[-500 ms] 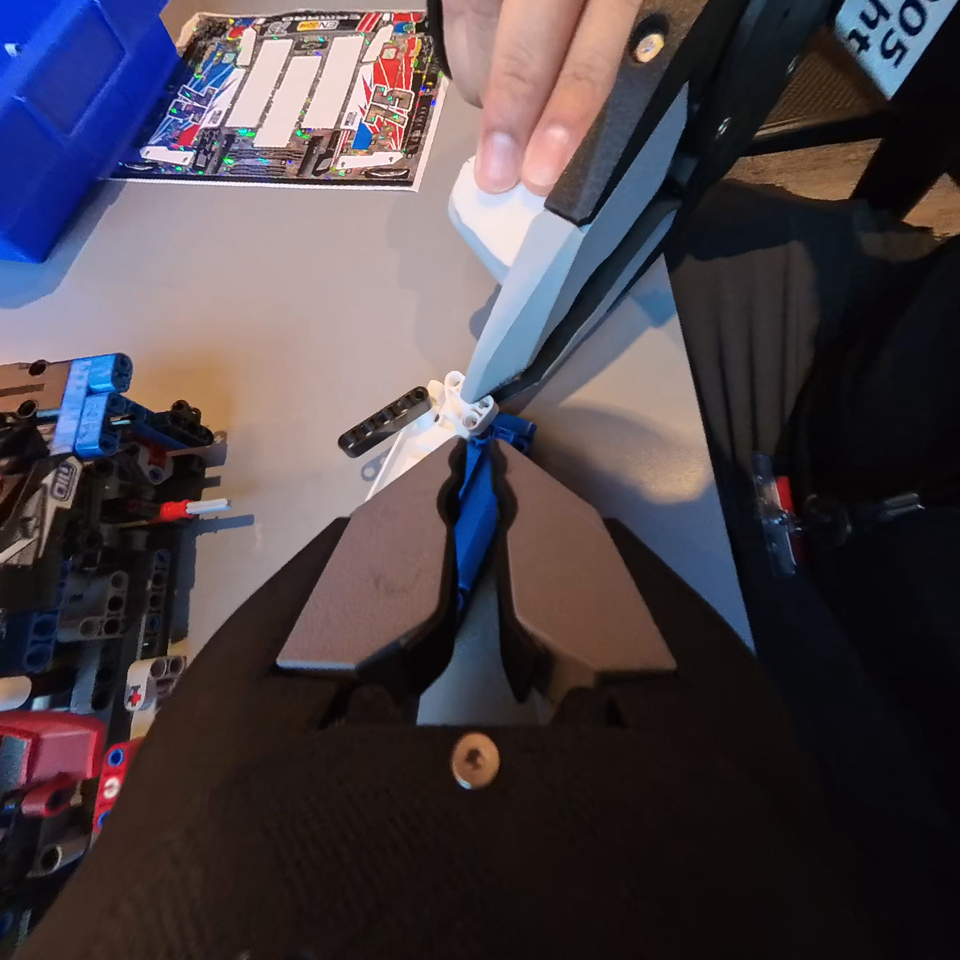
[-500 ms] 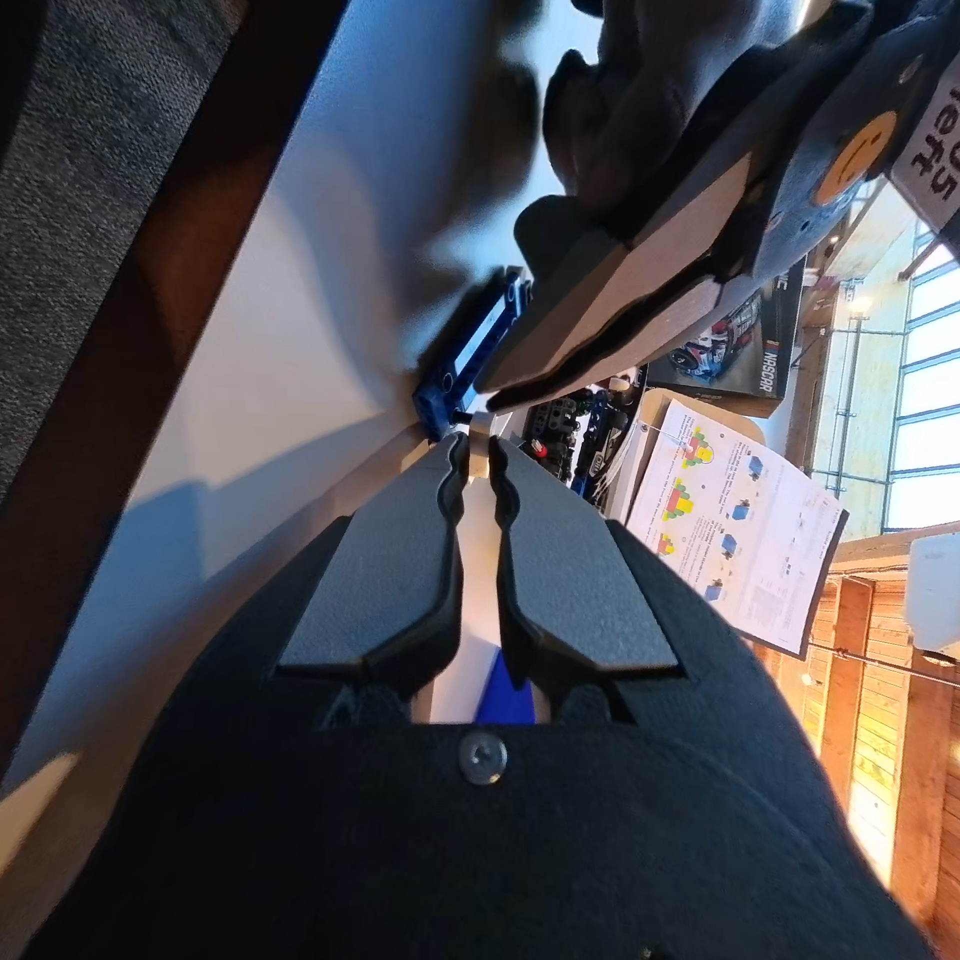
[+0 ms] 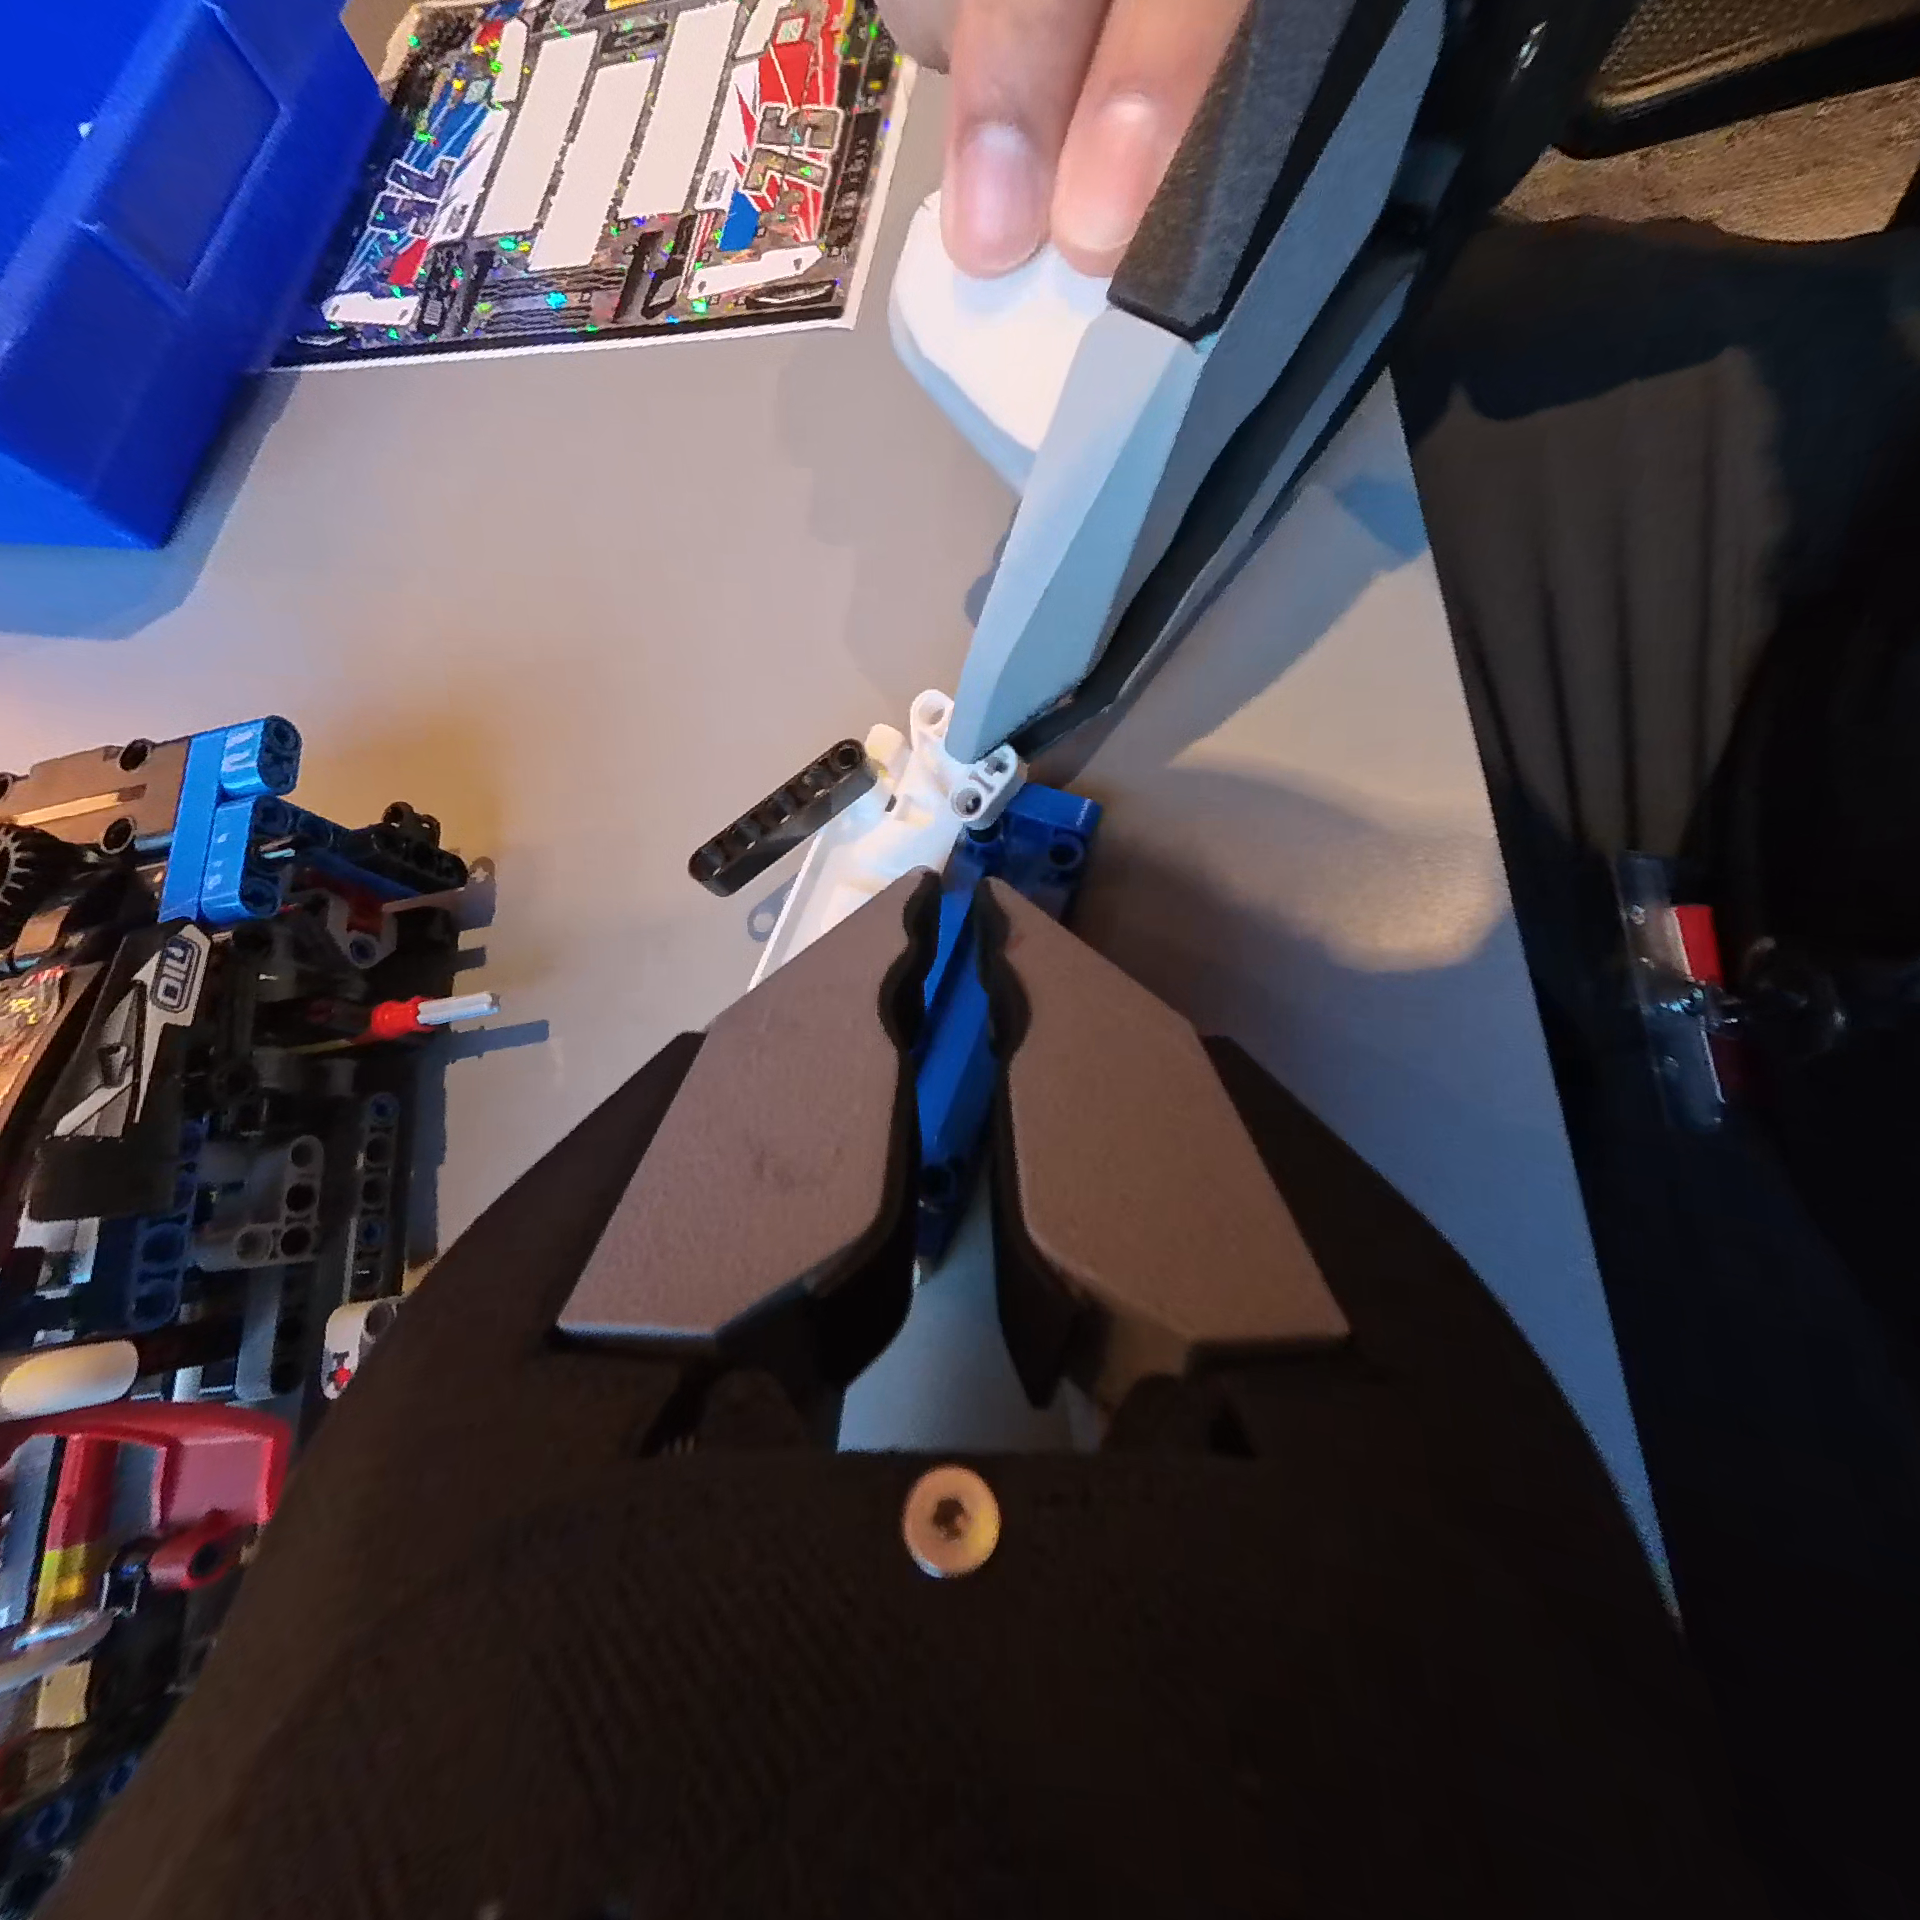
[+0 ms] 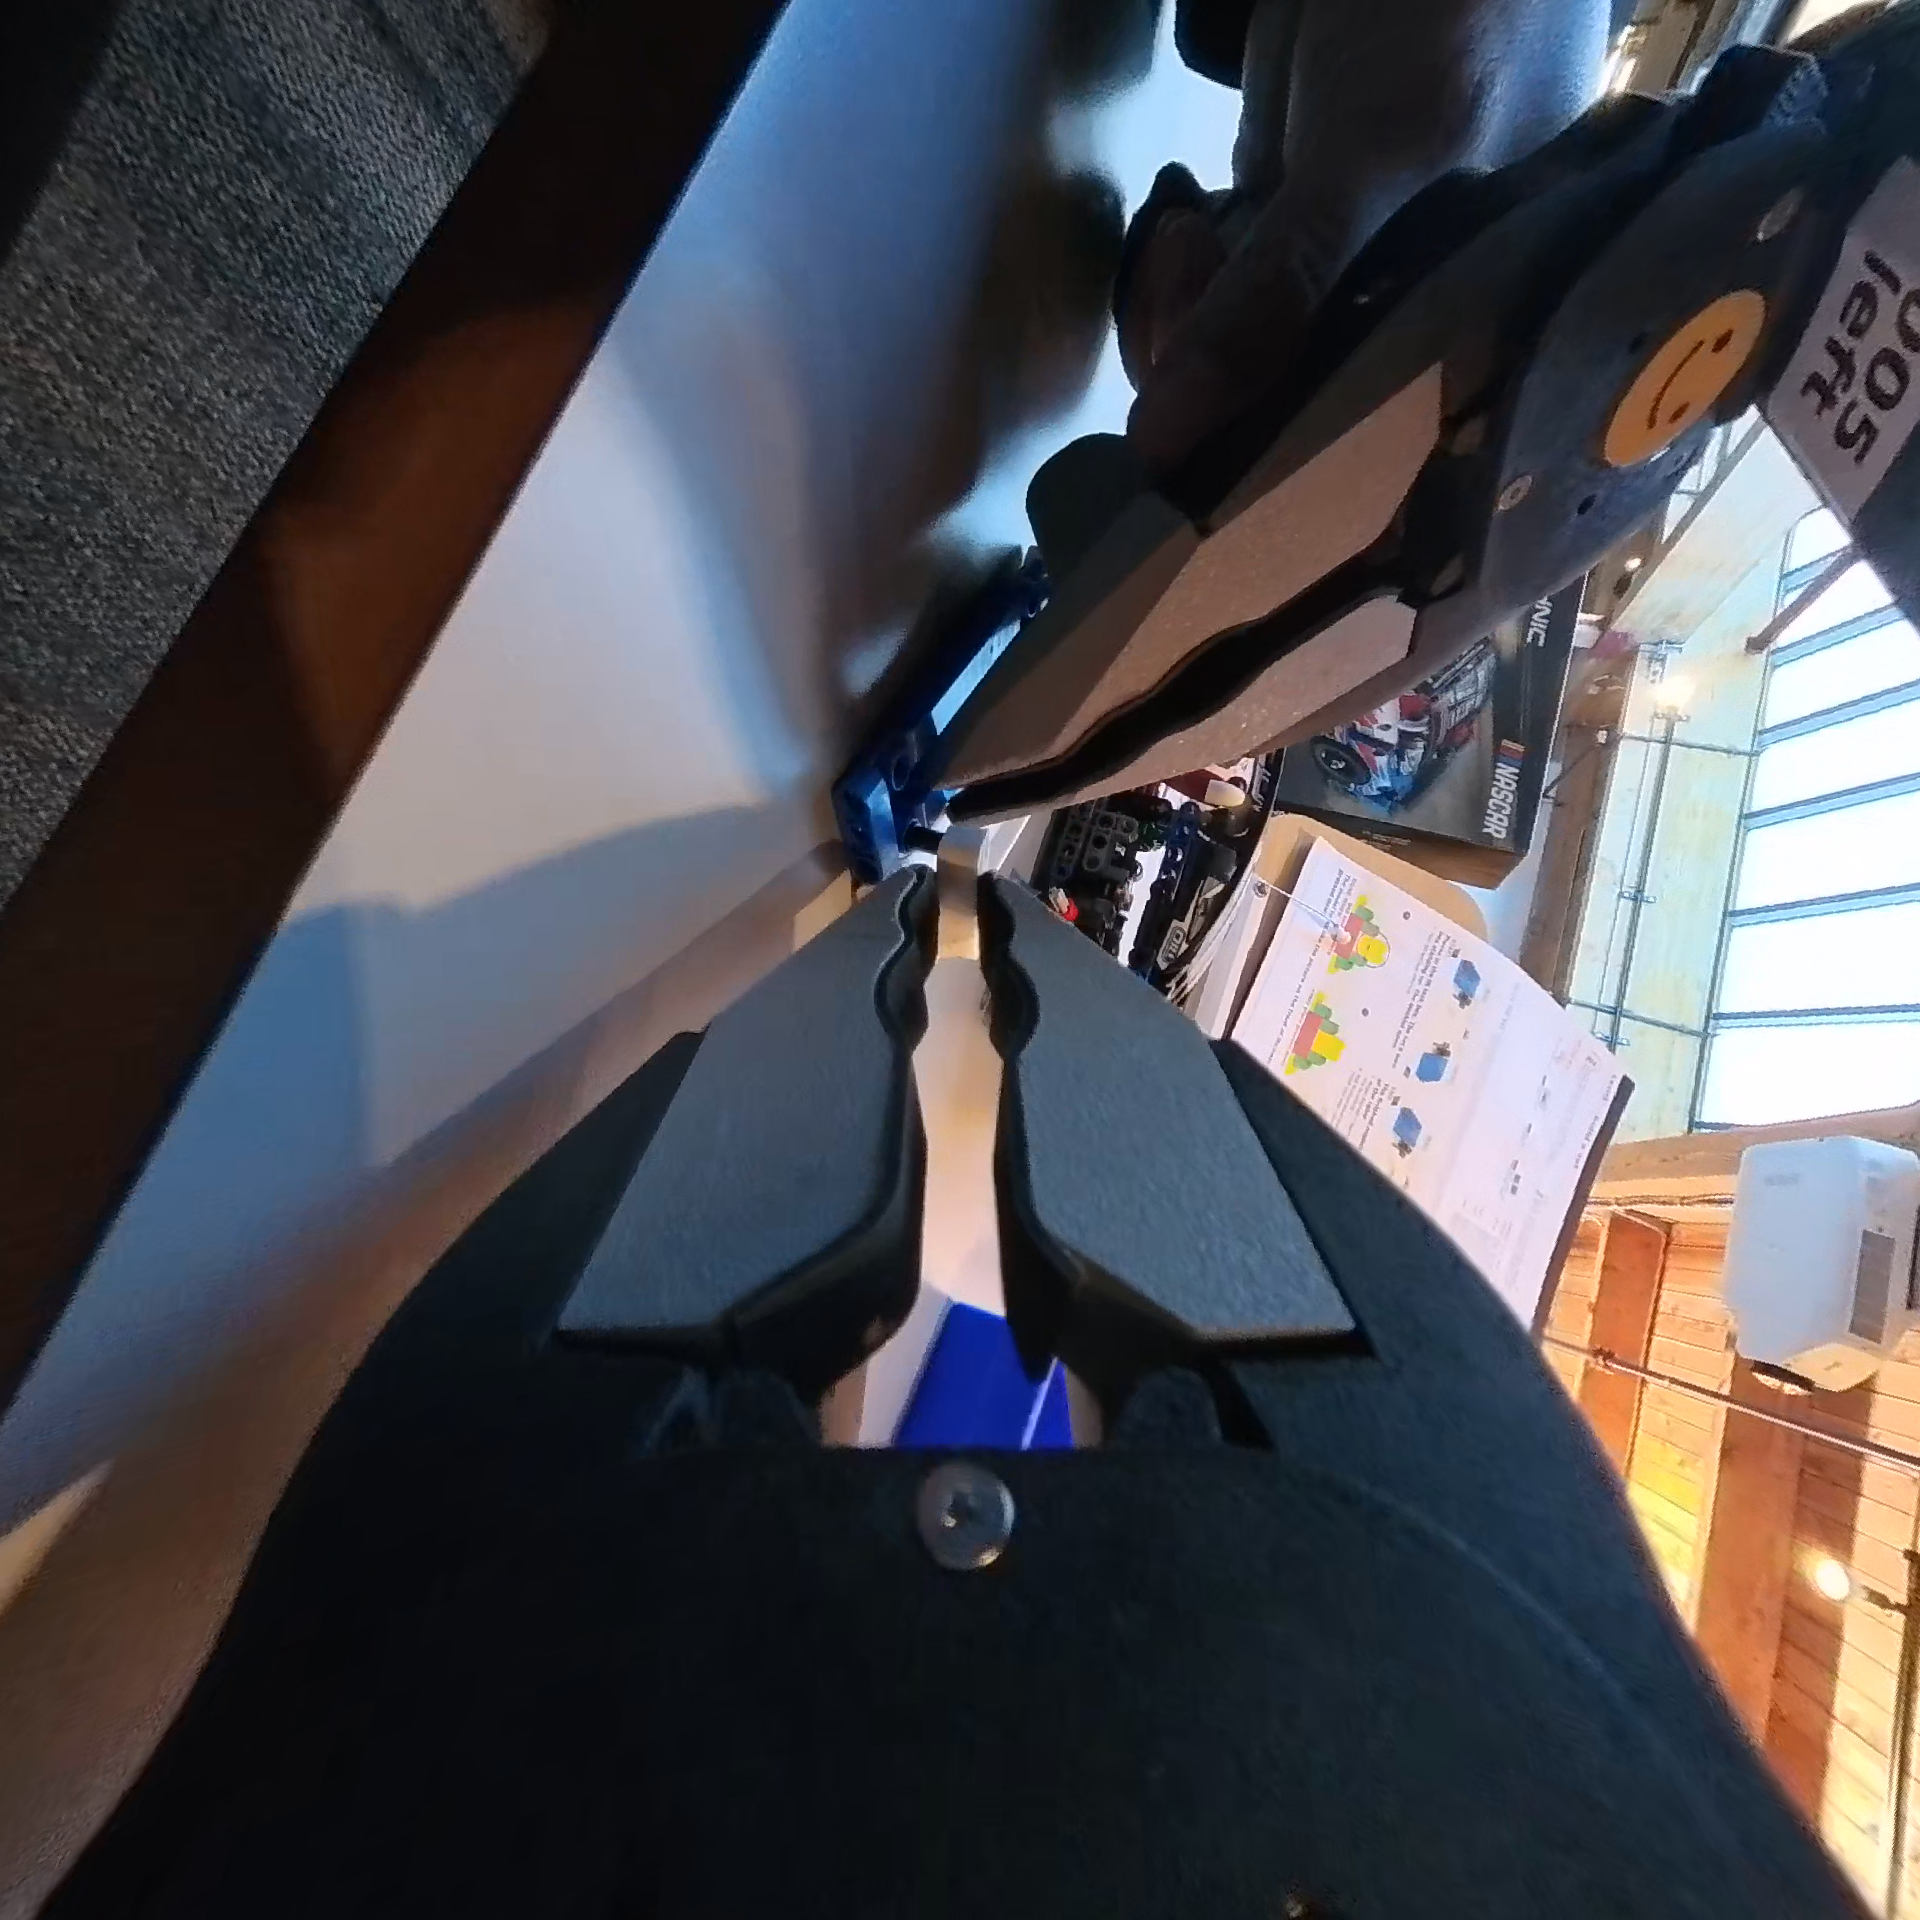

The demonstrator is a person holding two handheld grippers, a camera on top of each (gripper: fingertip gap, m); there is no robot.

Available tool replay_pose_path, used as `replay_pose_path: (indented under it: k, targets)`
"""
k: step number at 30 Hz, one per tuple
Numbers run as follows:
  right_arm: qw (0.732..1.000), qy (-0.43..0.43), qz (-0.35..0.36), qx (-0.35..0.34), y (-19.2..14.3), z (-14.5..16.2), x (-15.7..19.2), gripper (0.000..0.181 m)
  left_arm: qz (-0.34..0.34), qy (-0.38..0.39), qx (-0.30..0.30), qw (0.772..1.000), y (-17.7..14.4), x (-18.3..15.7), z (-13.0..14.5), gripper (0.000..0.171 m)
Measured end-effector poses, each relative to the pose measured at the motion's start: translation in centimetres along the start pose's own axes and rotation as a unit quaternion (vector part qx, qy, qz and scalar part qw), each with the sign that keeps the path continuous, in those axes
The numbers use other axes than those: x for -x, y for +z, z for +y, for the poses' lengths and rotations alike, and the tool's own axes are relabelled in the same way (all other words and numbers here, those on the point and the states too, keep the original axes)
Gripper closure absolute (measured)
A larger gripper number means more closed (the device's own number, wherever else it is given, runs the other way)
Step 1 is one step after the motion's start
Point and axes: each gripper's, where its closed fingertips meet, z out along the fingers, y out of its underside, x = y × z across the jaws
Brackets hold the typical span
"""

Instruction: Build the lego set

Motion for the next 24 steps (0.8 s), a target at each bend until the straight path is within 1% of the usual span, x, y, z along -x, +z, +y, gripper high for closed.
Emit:
replay_pose_path:
  k: [3, 10, 16, 21, 24]
  targets:
    - [1.0, -0.005, -0.004, 0.003, 0.18, 0.17, 0.06, 0.177, -0.001, 0.002, -0.002, 1.0, 0.01, -0.05, -0.05, 0.171]
    - [1.0, 0.005, -0.006, 0.003, 0.22, 0.13, 0.1, 0.177, 0.01, -0.008, -0.006, 1.0, 0.06, -0.29, -0.16, 0.171]
    - [0.999, 0.006, -0.031, 0.01, 0.48, 0.2, 0.06, 0.177, 0.015, -0.014, -0.007, 1.0, 0.08, -0.27, -0.18, 0.171]
    - [0.999, 0.005, 0.014, 0.032, 0.52, 0.26, -0.04, 0.177, 0.012, -0.012, -0.007, 1.0, 0.07, -0.24, -0.17, 0.171]
    - [0.999, 0.013, 0.011, 0.031, 0.6, 0.29, -0.04, 0.177, 0.012, -0.013, -0.007, 1.0, 0.07, -0.22, -0.17, 0.171]
